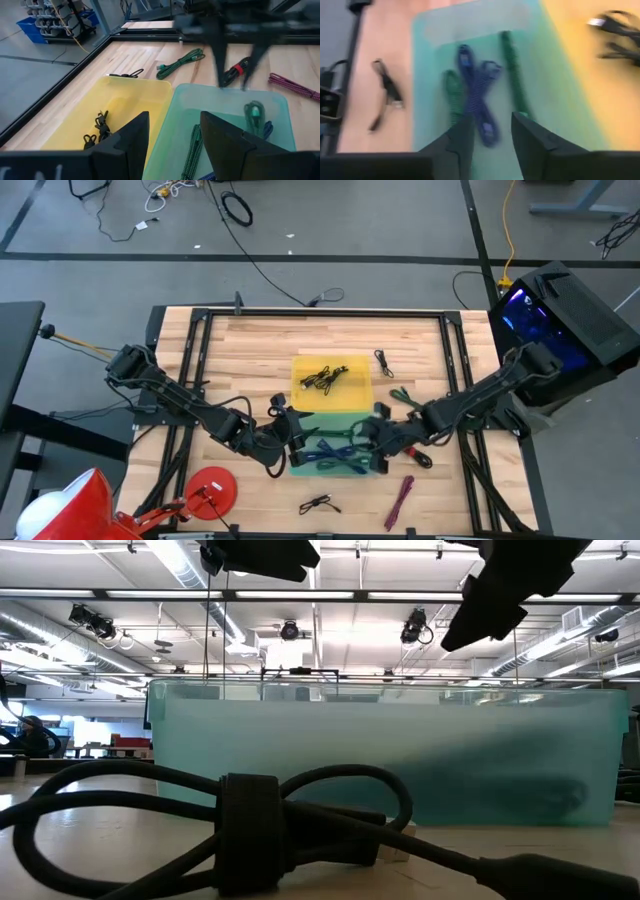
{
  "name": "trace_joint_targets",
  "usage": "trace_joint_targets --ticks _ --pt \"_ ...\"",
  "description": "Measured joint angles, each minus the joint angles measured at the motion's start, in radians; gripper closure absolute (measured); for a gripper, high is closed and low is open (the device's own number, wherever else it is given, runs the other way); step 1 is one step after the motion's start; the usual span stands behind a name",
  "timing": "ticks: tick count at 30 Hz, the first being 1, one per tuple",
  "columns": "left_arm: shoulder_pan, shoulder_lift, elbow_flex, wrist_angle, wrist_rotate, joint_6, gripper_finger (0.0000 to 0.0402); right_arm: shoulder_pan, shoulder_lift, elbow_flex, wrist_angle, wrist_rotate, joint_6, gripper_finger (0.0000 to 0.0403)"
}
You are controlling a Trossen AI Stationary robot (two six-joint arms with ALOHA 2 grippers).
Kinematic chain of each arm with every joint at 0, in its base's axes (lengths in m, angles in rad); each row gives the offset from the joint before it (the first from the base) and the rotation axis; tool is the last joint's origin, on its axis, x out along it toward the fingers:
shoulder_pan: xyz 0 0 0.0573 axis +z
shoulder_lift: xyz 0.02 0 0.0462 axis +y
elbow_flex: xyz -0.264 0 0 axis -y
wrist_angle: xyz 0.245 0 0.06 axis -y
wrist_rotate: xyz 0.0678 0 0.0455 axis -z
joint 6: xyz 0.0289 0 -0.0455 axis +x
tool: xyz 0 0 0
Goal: Pick & Place USB Port
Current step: Put the striped green charger cable into the blue bin
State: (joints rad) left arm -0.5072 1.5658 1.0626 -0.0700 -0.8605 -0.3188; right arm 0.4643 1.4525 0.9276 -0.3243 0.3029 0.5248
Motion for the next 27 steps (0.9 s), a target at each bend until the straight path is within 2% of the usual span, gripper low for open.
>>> trace_joint_targets --ticks 4,9,13,17,22,27 --pt "0.000 0.000 0.000 0.000 0.000 -0.003 0.0220 -0.031 -0.103 0.000 -0.170 0.051 0.022 0.0257" --pt "0.000 0.000 0.000 0.000 0.000 -0.004 0.0220 -0.052 -0.249 0.001 -0.393 0.114 0.088 0.0257" --pt "0.000 0.000 0.000 0.000 0.000 -0.003 0.0220 -0.056 -0.318 0.001 -0.633 0.138 0.226 0.0261" --pt "0.000 0.000 0.000 0.000 0.000 -0.004 0.0220 -0.056 -0.326 0.000 -0.843 0.176 0.384 0.0258" --pt "0.000 0.000 0.000 0.000 0.001 -0.008 0.0220 -0.056 -0.326 -0.059 -0.877 0.170 0.429 0.0243" --pt "0.000 0.000 0.000 0.000 0.039 -0.011 0.0220 -0.059 -0.325 -0.180 -0.837 0.103 0.483 0.0218"
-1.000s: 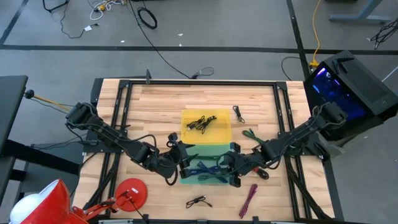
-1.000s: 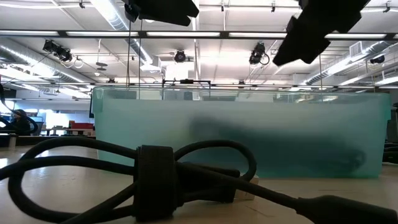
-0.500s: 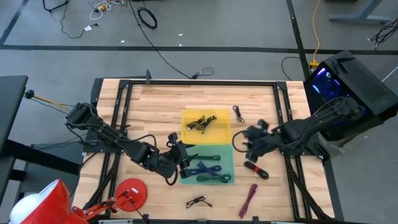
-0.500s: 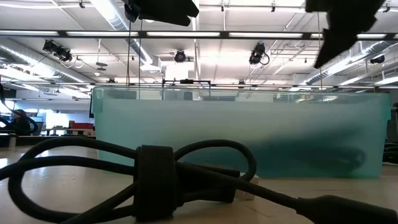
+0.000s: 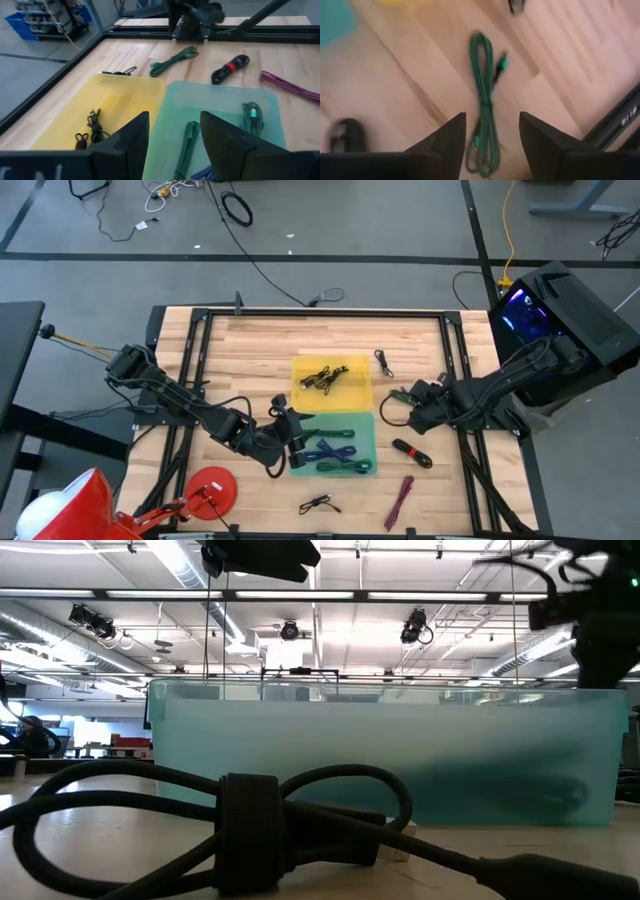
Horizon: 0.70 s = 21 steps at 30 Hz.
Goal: Pick & Place USB Port
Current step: Put the striped green charger cable into the blue bin
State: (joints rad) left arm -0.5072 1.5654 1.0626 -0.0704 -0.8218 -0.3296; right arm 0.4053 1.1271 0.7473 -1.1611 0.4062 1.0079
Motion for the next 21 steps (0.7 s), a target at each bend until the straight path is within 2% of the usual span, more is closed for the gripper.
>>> trace_joint_targets --ticks 12,21 --pt "0.000 0.000 0.000 0.000 0.014 0.000 0.0220 -0.013 0.000 -0.178 0.123 -0.058 0.050 0.0155" --pt "0.000 0.000 0.000 0.000 0.014 0.000 0.0220 -0.039 0.000 -0.253 0.244 -0.078 0.041 0.0144"
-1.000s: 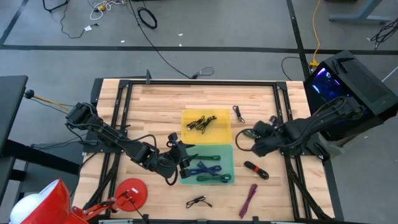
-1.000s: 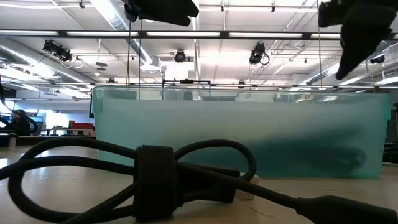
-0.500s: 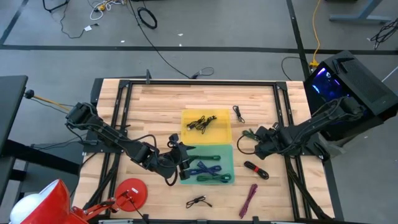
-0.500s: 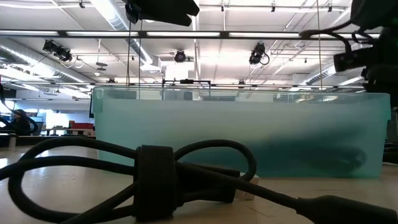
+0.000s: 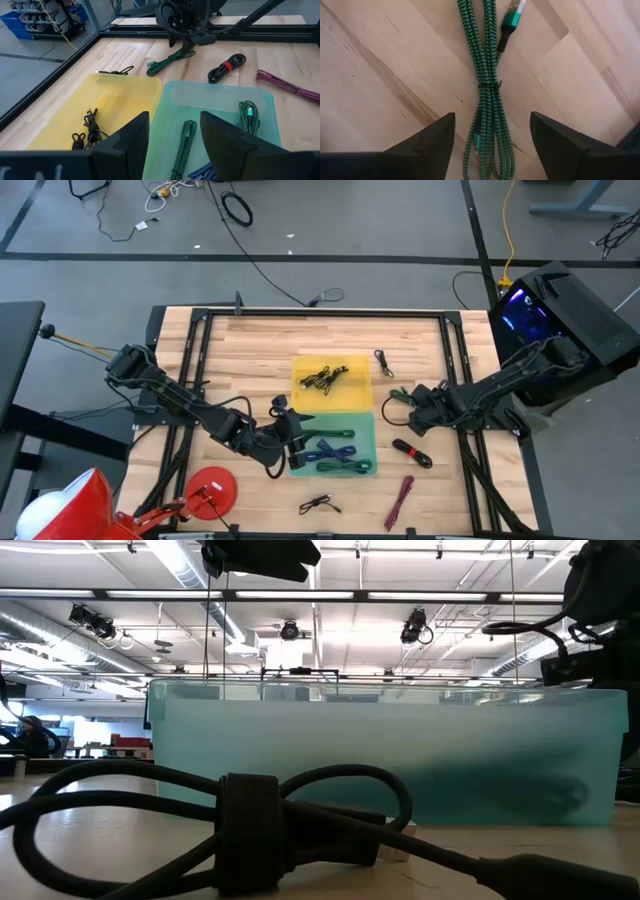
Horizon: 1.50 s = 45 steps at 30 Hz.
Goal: Pick & Place USB Port
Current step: Put the striped green charger cable into the blue bin
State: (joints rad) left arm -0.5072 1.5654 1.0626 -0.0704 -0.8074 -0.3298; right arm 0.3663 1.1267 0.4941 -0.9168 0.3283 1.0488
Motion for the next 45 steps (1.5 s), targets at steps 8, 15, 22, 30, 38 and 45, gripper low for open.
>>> trace_joint_targets --ticks 8,15,22,30,38,45 --pt "0.000 0.000 0.000 0.000 0.000 0.000 0.0220 -0.013 0.000 -0.048 0.043 0.001 0.008 0.0145" --pt "0.000 0.000 0.000 0.000 0.000 0.000 0.0220 -0.013 -0.001 -0.100 0.155 -0.036 0.015 0.0153" --pt "0.000 0.000 0.000 0.000 0.000 0.000 0.0220 -0.013 -0.002 -0.111 0.181 -0.068 0.008 0.0271" --pt "0.000 0.000 0.000 0.000 0.000 0.000 0.0220 -0.022 0.000 -0.099 0.157 -0.055 0.006 0.0381" --pt "0.000 0.000 0.000 0.000 0.000 0.001 0.0220 -0.062 0.002 0.087 -0.100 0.015 -0.088 0.0383" --pt "0.000 0.000 0.000 0.000 0.000 0.001 0.0220 -0.073 0.001 0.356 -0.167 0.068 -0.223 0.0383"
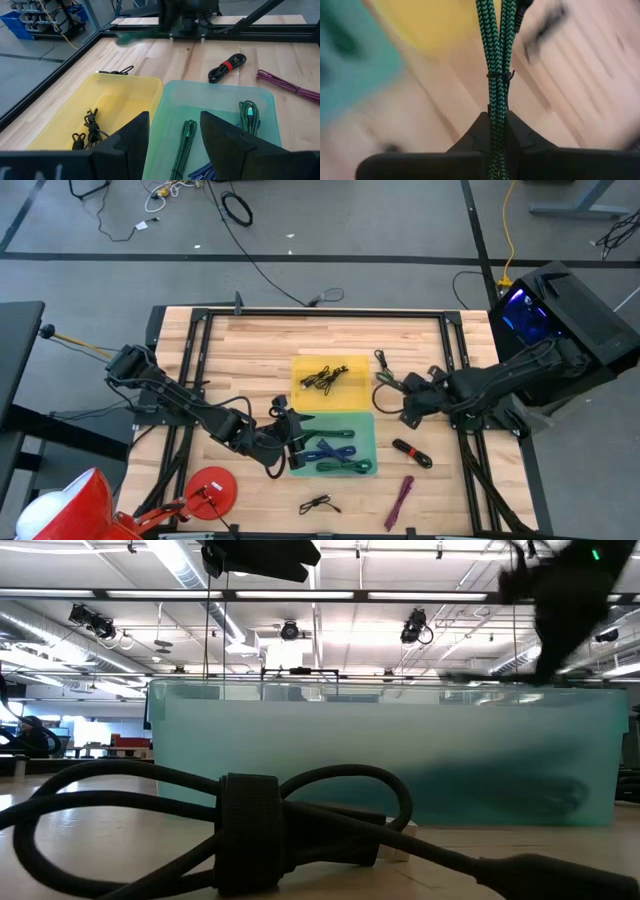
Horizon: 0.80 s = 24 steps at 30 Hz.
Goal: Pick & Place USB Port
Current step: Put the striped green charger cable into the blue bin
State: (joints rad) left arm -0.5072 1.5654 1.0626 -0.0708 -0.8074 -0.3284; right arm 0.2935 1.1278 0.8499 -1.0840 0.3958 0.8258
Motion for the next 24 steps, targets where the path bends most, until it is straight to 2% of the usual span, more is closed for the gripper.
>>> trace_joint_targets --ticks 5,12,24 --pt "0.001 0.000 0.000 0.000 -0.009 0.001 0.0220 0.020 0.000 0.128 0.108 0.006 -0.106 0.0383" --pt "0.026 0.000 0.000 0.000 -0.023 0.002 0.0220 0.090 0.049 0.142 0.403 -0.077 -0.206 0.0383" --pt "0.080 0.000 0.000 0.003 -0.023 0.027 0.0220 0.210 0.387 0.141 0.724 -0.194 -0.195 0.0383"
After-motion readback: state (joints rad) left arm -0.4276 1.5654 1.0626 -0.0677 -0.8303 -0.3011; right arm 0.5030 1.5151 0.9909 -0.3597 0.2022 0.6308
